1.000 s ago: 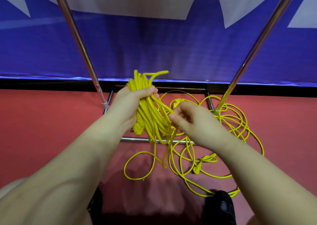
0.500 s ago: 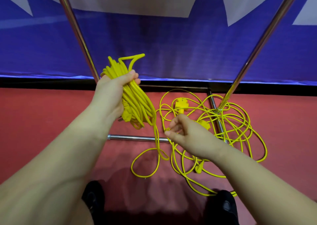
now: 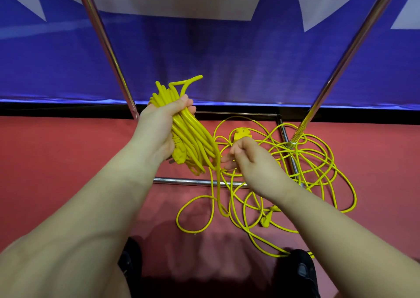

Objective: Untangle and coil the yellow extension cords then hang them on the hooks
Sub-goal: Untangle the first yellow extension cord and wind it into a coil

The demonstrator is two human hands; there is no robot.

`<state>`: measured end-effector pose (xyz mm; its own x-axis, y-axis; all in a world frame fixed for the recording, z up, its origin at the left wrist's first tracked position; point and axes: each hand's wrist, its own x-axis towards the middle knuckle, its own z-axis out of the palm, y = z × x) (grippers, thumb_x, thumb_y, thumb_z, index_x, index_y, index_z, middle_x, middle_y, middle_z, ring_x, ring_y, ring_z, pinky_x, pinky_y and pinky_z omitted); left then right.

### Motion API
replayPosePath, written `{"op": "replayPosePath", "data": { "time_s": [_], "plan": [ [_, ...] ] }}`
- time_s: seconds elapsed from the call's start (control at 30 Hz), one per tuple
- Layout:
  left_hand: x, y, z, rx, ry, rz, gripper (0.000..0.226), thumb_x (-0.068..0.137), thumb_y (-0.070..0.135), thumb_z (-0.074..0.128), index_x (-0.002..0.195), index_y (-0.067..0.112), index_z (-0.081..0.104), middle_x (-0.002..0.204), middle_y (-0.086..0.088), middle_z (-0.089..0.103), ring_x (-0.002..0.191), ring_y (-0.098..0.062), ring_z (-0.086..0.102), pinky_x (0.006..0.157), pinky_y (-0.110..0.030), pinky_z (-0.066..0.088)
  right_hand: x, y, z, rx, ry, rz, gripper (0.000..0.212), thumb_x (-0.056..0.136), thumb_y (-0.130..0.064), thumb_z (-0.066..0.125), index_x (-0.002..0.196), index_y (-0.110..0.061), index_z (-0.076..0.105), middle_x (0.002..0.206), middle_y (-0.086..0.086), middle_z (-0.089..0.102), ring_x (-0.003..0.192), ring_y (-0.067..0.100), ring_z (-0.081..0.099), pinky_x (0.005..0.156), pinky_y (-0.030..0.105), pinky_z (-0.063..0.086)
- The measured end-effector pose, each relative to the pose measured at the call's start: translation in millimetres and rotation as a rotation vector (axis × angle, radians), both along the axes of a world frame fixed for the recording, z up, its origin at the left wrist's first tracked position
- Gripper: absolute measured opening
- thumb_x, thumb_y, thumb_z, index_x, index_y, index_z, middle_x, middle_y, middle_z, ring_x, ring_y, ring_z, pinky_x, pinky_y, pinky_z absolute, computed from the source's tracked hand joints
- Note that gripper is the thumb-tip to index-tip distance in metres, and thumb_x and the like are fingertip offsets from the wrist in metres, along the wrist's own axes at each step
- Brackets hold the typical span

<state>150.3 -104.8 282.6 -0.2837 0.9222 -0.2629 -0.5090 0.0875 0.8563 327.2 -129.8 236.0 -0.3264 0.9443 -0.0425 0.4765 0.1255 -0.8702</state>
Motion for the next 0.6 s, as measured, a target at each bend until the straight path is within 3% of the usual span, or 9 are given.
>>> {"op": "replayPosePath", "data": {
  "time_s": [0.07,0.13,0.2,0.27,0.4,0.5,0.6],
  "plan": [
    [-4.9,1.3,0.0,0.001,0.002,0.005,0.006,0.088,0.008,0.058,0.094,0.007,0.058,0.060,0.003,0.067,0.058,-0.006,0.065,0.054,-0.020,0.053,0.2,-0.9,0.3,-0.066,0.077,0.039,0.002,0.096,-0.017,0.047,0.096,-0.018,0.045,0.093,0.001,0.066,0.080,0.012,0.064,0.075,0.026,0.049],
    [-4.1,0.3,0.3,-0.004,0.010,-0.014,0.004,0.089,0.008,0.057,0.092,0.006,0.058,0.060,0.003,0.066,0.057,-0.006,0.065,0.053,-0.020,0.053,-1.7,-5.1,-3.4,-0.092,0.084,0.072,0.016,0.090,-0.020,0.058,0.101,-0.022,0.045,0.091,-0.001,0.062,0.065,-0.001,0.056,0.066,0.017,0.045],
    [1.7,-1.7,0.5,-0.012,0.007,-0.042,0.005,0.089,0.009,0.057,0.091,0.006,0.059,0.062,0.001,0.066,0.057,-0.006,0.065,0.052,-0.020,0.053,-4.9,-6.9,-6.5,-0.034,0.042,0.037,0.018,0.087,-0.020,0.063,0.091,-0.028,0.048,0.080,-0.005,0.058,0.057,-0.001,0.050,0.063,0.018,0.044],
    [6.0,-2.8,0.1,-0.016,-0.006,-0.052,0.005,0.089,0.008,0.056,0.091,0.005,0.060,0.062,0.000,0.065,0.057,-0.007,0.066,0.052,-0.021,0.053,-6.3,-6.6,-8.0,0.055,-0.029,-0.005,0.016,0.089,-0.017,0.059,0.084,-0.025,0.046,0.071,-0.008,0.053,0.056,0.001,0.048,0.063,0.022,0.041],
    [1.6,-0.3,1.9,0.008,-0.051,-0.027,0.005,0.089,0.008,0.057,0.093,0.005,0.058,0.063,-0.001,0.066,0.058,-0.009,0.066,0.055,-0.025,0.054,-3.6,-3.6,-0.5,0.096,-0.001,-0.048,0.009,0.097,-0.022,0.043,0.094,-0.015,0.039,0.075,-0.001,0.062,0.070,0.015,0.060,0.069,0.030,0.044],
    [-4.5,2.1,2.2,0.043,-0.011,0.021,0.012,0.088,0.006,0.058,0.100,0.005,0.056,0.063,0.001,0.067,0.059,-0.008,0.066,0.055,-0.024,0.054,4.9,1.1,3.2,-0.049,-0.056,0.017,0.018,0.097,-0.032,0.043,0.087,-0.017,0.044,0.068,0.001,0.060,0.063,0.016,0.058,0.065,0.029,0.045],
    [-9.7,3.2,2.8,0.051,0.002,0.076,0.007,0.088,0.005,0.058,0.095,0.007,0.057,0.062,0.003,0.068,0.058,-0.007,0.066,0.056,-0.023,0.053,9.8,-1.7,-0.5,-0.292,-0.282,0.208,0.028,0.098,-0.037,0.039,0.080,-0.017,0.044,0.078,0.005,0.066,0.071,0.016,0.059,0.063,0.016,0.042]
  ]
}}
